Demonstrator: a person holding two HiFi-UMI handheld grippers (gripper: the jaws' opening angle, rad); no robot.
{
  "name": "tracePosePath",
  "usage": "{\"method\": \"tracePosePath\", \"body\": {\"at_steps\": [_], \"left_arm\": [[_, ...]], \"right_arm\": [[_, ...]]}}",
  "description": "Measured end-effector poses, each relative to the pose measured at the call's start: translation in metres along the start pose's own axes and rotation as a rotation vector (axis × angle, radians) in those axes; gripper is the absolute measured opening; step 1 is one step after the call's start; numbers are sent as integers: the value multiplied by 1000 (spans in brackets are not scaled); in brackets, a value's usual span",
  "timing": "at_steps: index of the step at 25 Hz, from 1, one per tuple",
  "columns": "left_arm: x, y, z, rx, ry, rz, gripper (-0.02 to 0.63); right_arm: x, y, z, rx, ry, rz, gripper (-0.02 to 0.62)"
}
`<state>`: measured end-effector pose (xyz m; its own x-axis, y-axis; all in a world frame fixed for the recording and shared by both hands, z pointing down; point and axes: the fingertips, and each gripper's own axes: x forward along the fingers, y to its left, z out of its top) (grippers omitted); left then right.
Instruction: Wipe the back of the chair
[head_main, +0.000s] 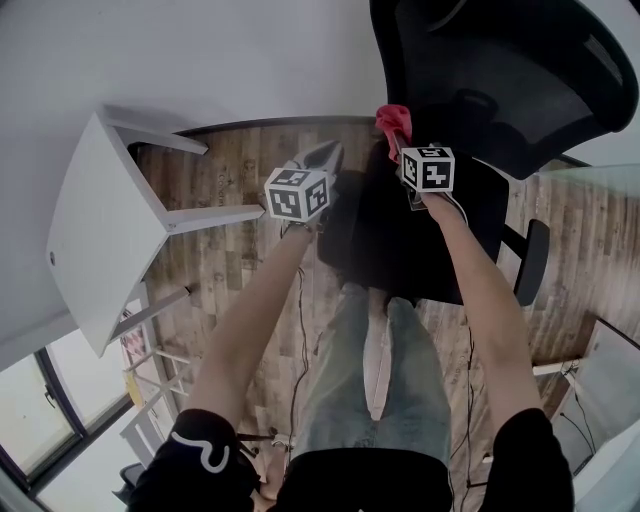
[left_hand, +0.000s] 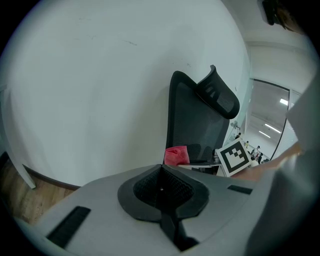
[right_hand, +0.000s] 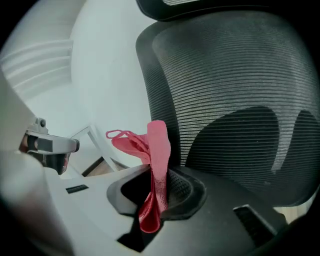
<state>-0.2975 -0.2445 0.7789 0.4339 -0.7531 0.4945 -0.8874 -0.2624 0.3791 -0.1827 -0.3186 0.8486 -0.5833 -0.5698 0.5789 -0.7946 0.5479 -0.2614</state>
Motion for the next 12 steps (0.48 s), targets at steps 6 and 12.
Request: {"method": "tracePosePath", "body": {"at_steps": [6, 12], "left_arm": [[5, -18, -4, 2, 3, 2, 25], [8, -42, -15, 4, 11, -2, 25]], "right_arm": [[-13, -24, -9, 9, 5, -23, 69], [-41, -60, -11, 58, -13, -73, 69]]}}
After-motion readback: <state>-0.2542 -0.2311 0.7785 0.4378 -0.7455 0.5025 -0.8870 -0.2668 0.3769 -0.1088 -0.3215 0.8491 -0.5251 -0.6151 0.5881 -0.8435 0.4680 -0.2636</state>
